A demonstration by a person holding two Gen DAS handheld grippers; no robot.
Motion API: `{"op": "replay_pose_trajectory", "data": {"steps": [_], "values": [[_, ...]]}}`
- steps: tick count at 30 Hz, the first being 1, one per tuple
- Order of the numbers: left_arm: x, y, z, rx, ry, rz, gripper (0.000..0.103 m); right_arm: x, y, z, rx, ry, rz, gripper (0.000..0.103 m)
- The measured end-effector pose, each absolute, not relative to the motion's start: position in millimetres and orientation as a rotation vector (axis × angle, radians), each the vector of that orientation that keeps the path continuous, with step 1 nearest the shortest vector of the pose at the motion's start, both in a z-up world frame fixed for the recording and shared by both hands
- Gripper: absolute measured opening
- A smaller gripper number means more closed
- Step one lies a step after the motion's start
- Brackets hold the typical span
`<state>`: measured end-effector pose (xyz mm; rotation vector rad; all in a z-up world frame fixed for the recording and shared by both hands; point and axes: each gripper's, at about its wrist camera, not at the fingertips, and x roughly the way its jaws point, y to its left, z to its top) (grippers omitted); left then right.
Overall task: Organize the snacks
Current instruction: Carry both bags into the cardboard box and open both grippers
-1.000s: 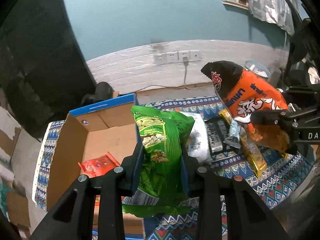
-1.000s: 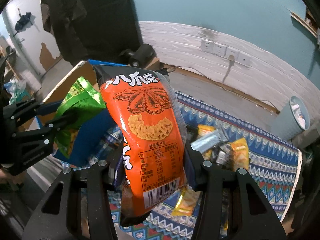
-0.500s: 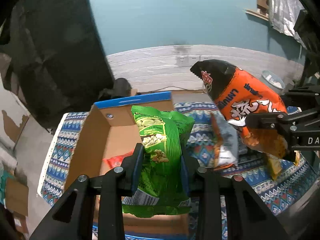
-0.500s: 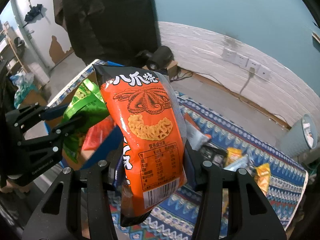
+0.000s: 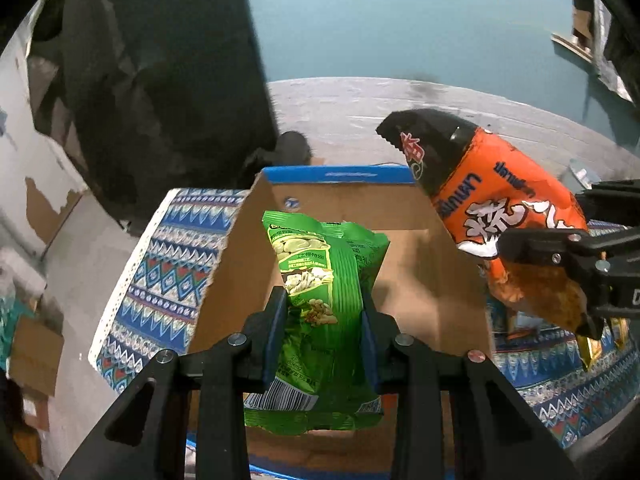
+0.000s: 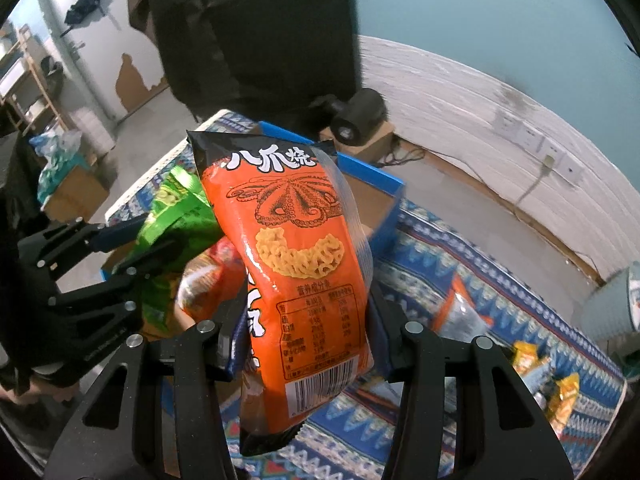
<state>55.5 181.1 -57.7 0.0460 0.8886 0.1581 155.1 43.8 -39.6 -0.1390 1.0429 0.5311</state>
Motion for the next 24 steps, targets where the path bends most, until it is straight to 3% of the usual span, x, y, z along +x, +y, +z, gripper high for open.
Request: {"op": "replay_pose_trajectory", "data": {"steps": [9, 11, 13, 15, 19, 24], "values": [[55.7, 206.7, -66.8, 0.01, 0.921, 0.212, 0.035, 160.8, 78.9, -55.7, -0.149, 1.074, 0.567, 0.05], [55.7, 208.1, -68.2, 0.013, 0.933, 0.224, 0.041, 161.5, 83.1, -58.5, -0.15, 1.081, 0.576, 0.053], [54.3, 209.6, -68.3, 0.022, 0.931, 0.243, 0.059, 161.8, 85.3, -60.0, -0.143, 1.089, 0.581, 0.058], [53.0, 211.5, -67.3, 0.027, 0.924, 0.263, 0.068, 160.8, 87.1, -61.0, -0.143, 1.089, 0.582, 0.059], [49.4, 214.1, -62.7, 0.015, 0.922, 0.269, 0.073, 156.8, 85.8, -57.5, -0.144, 1.081, 0.596, 0.06], [45.8, 210.9, -54.9, 0.015, 0.903, 0.262, 0.076, 150.8, 74.2, -44.5, -0.133, 1.059, 0.601, 0.069]]}}
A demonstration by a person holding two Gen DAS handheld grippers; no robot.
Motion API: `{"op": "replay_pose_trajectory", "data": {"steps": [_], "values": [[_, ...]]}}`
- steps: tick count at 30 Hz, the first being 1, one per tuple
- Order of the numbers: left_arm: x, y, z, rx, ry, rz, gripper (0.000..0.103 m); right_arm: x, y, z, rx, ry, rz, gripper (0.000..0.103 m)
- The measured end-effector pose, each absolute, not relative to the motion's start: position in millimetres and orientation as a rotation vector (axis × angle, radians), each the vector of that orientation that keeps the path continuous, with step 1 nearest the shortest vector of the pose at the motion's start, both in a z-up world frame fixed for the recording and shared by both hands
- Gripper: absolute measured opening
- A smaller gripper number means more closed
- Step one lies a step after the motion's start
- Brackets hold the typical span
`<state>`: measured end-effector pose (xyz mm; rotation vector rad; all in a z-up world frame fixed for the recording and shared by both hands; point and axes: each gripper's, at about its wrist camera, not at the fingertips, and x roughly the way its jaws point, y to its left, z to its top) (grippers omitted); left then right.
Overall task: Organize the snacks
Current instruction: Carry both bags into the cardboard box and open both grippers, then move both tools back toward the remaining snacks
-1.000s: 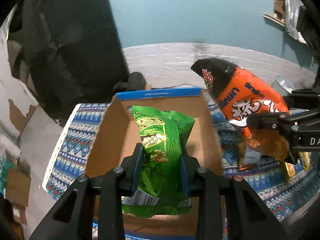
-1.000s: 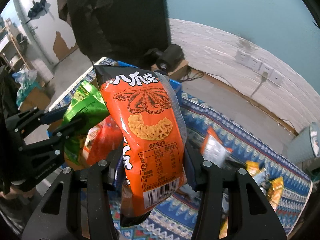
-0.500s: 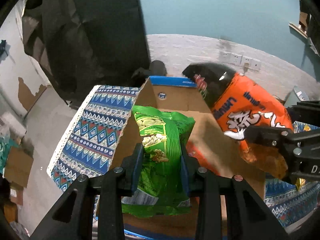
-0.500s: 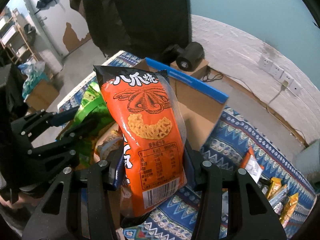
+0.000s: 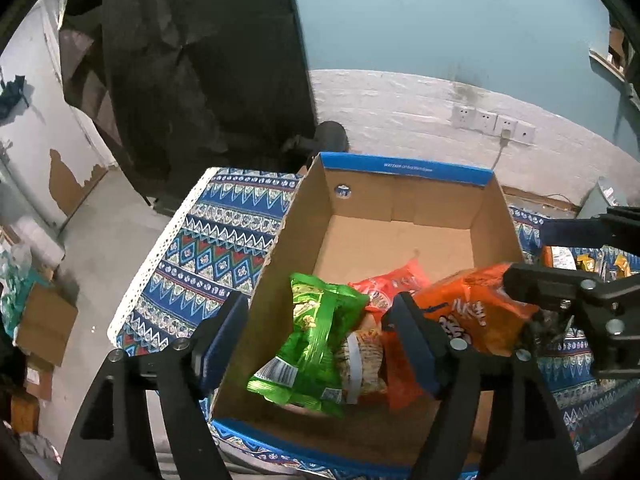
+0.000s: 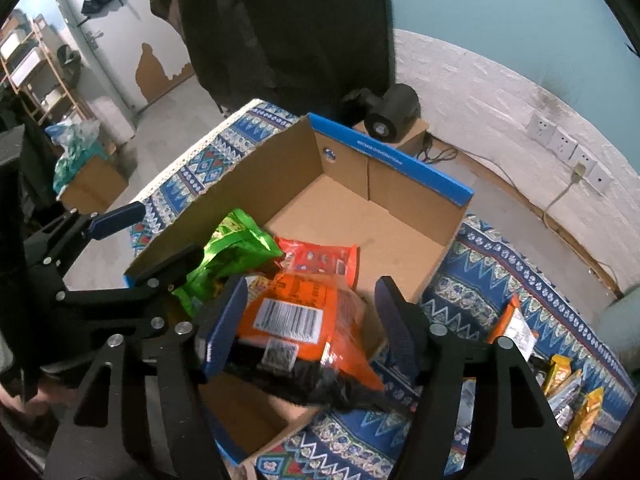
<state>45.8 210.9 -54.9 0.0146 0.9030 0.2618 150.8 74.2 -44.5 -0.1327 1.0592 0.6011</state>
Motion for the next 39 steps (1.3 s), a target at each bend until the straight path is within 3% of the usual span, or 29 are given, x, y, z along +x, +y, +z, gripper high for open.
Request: {"op": "replay_pose_trajectory", "data": {"steps": [21, 39], "values": [[41.9, 141.1, -0.6, 0.013, 0.795, 0.111, 0.08, 115.7, -40.4, -18.0, -0.123, 1.011, 0.478, 0.074], [61.9, 16.5, -12.4, 0.155, 0.851, -0.093, 0.08, 90.1, -180.6, -26.5, -0.038, 1.024, 0.274, 0.075]]}}
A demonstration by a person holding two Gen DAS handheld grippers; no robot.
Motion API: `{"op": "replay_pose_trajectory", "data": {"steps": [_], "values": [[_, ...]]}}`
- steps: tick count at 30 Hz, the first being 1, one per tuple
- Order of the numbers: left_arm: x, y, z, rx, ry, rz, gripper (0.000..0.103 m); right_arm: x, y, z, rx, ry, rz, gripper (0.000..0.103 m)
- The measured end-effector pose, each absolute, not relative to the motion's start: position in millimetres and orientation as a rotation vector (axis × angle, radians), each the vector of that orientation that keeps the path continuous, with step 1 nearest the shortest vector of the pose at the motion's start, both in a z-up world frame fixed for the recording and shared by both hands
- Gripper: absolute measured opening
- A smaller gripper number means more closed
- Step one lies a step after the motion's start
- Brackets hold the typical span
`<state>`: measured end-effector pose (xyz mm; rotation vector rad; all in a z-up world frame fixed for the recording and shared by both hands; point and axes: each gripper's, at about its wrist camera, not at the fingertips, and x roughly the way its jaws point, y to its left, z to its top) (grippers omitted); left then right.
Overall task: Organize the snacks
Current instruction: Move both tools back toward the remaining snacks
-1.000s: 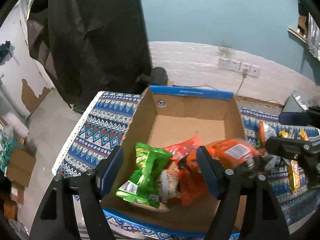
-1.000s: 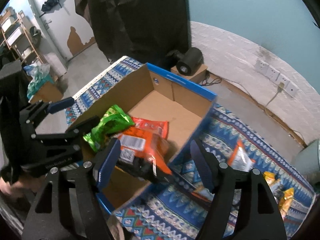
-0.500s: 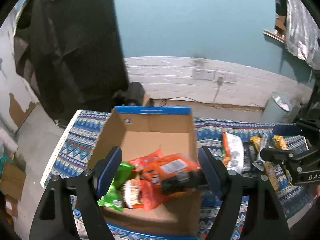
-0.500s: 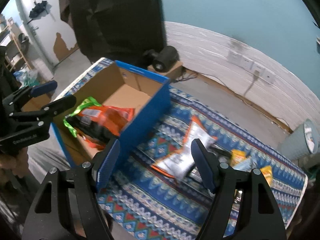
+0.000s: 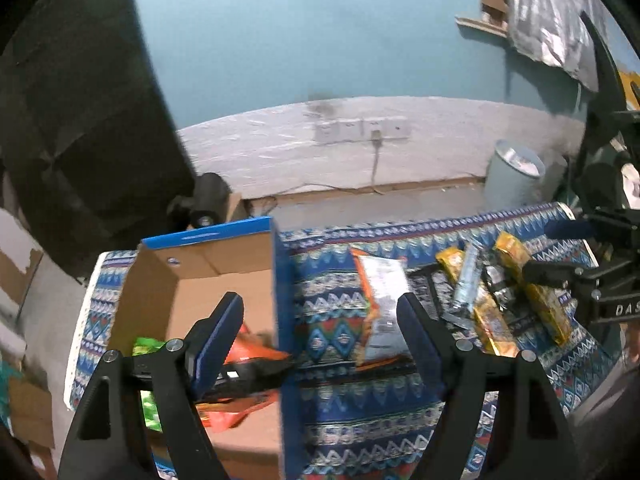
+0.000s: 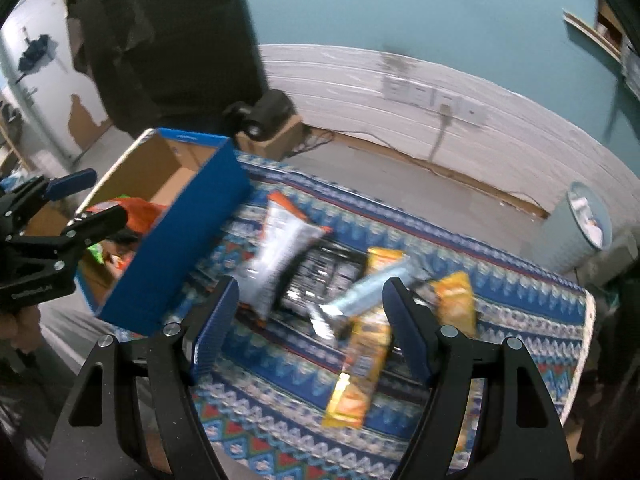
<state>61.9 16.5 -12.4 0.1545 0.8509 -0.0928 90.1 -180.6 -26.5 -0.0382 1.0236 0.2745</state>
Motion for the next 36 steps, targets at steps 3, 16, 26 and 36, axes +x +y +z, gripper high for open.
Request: {"op": "replay_pose_trajectory", "data": {"steps": [3, 16, 26, 36], "values": [[65.6, 2.3, -19.2, 0.161, 0.878, -0.119, 0.08, 87.5, -202.3, -32.6, -0.018, 1.036, 0.248, 0.075], [94.6, -40.4, -63.8, 0.22, 0.98, -0.142, 0.082, 91.4, -268.0, -70.7, 0.067, 1.103, 0.153, 0.075], [119.0, -62.6, -98.7, 0.269, 1.035, -0.146, 0.082, 97.3, -295.5, -110.3, 0.093, 1.171, 0.123, 0.075], [148.2, -70.2, -138.3, 0.274, 1.113, -0.131, 0.082, 93.9, -308.2, -155.3, 0.06, 1.249, 0.126, 0.075]]}}
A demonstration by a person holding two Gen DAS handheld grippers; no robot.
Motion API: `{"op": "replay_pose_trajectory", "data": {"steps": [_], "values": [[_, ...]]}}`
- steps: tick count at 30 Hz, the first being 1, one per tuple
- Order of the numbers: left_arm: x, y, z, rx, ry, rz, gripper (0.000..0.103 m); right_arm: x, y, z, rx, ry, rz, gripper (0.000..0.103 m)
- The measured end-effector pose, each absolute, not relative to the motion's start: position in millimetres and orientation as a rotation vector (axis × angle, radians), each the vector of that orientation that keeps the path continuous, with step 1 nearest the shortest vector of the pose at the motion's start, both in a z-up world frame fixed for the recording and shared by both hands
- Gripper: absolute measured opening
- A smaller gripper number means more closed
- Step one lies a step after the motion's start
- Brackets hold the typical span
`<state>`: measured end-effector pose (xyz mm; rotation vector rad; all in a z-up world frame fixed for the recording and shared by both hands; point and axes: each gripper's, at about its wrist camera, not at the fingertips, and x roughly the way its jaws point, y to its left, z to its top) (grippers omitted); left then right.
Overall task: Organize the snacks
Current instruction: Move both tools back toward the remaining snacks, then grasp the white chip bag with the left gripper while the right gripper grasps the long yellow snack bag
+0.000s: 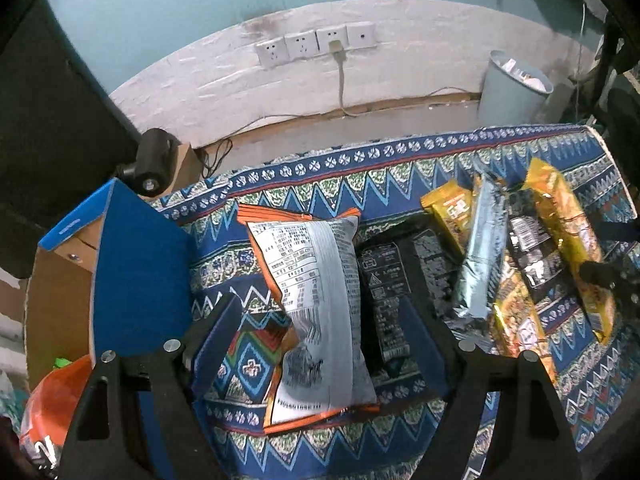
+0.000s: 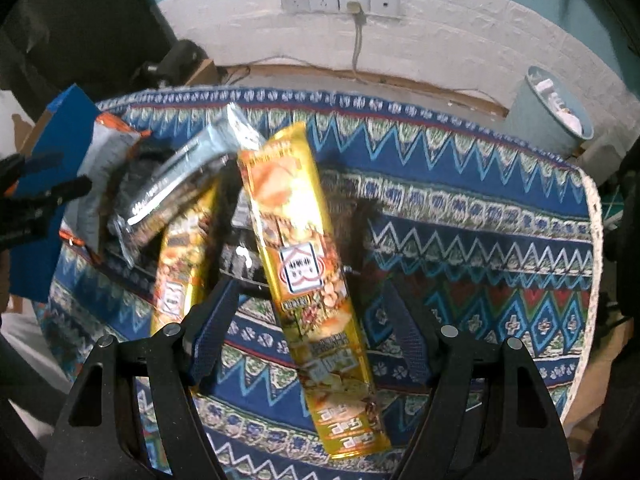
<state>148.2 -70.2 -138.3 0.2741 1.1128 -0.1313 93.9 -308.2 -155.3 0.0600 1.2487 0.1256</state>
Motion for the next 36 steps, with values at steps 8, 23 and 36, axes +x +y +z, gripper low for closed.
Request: {"op": "replay_pose_trajectory", "data": {"steps": [8, 23, 36], "values": [[161.4, -66.1, -160.9, 0.249, 1.166, -0.114, 0.082, 96.4, -307.9, -175.1, 0.028, 1.281, 0.148, 0.075], [165.3, -50.7, -187.0, 0.244, 1.225, -0.092, 0.038, 92.2, -295.3, -179.4, -0.036, 1.294, 0.152, 0.03], [129.8, -55.5, -151.0, 0.253, 1.164, -0.11, 0.033, 87.7, -286.0, -150.8, -0.032, 1.258, 0.156, 0.029]]}}
